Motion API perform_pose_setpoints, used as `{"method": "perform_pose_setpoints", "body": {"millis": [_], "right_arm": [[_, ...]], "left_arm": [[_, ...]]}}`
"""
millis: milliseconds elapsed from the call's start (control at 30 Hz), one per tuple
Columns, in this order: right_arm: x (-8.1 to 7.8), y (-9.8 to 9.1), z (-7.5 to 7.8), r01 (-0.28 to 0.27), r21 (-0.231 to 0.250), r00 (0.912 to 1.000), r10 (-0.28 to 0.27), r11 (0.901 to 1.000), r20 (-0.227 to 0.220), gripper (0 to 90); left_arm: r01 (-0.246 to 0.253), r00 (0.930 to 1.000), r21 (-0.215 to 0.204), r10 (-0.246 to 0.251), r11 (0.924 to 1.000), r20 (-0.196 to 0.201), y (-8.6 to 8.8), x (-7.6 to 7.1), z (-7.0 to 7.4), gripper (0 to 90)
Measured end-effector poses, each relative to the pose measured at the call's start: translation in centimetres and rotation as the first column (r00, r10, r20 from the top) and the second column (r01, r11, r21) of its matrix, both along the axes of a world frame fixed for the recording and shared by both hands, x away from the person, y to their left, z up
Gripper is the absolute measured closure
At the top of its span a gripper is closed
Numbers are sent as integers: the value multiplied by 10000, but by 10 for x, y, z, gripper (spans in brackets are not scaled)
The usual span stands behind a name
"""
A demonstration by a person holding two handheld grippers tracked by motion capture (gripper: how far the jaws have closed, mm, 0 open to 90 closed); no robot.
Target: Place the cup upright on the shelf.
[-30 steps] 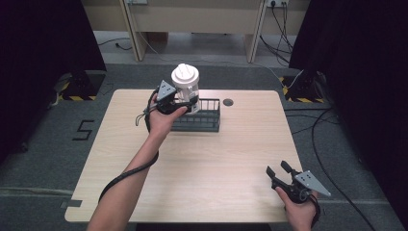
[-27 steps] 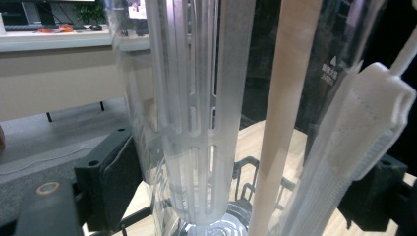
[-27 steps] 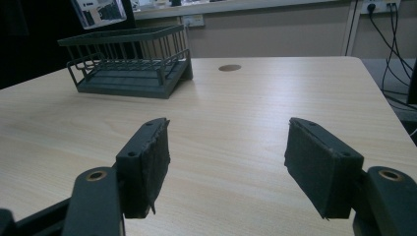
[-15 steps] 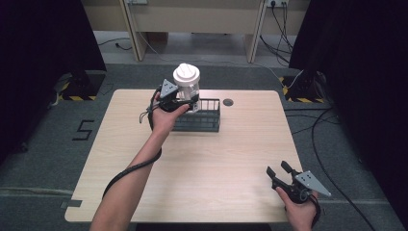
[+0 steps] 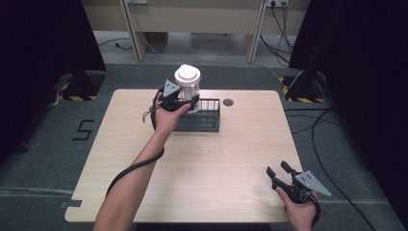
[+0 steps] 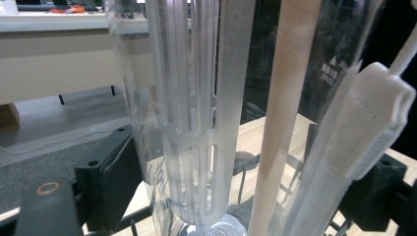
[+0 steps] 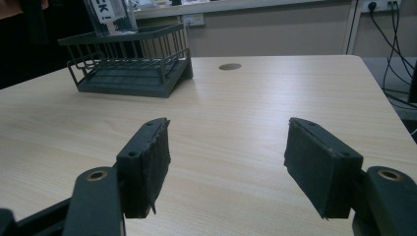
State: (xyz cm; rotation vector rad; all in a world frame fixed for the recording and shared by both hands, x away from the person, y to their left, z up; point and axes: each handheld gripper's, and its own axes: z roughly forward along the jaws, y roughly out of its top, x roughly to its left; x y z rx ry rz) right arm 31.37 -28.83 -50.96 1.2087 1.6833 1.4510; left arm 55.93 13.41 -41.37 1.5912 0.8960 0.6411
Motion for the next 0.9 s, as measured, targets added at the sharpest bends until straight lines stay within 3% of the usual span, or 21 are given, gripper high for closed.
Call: {"method": "perform_pose_setpoints", "body": {"millis": [400, 900], "right_arm": [[0, 2, -1, -79, 22, 10000, 79, 10000, -31, 341], [0, 2, -1, -104, 19, 9999, 104, 9999, -37, 340]], "left_arm": [[-151, 9997, 54, 152, 9999, -196, -5, 5, -12, 151], [-395, 9985, 502, 414, 9980, -371, -8, 5, -23, 151]]}}
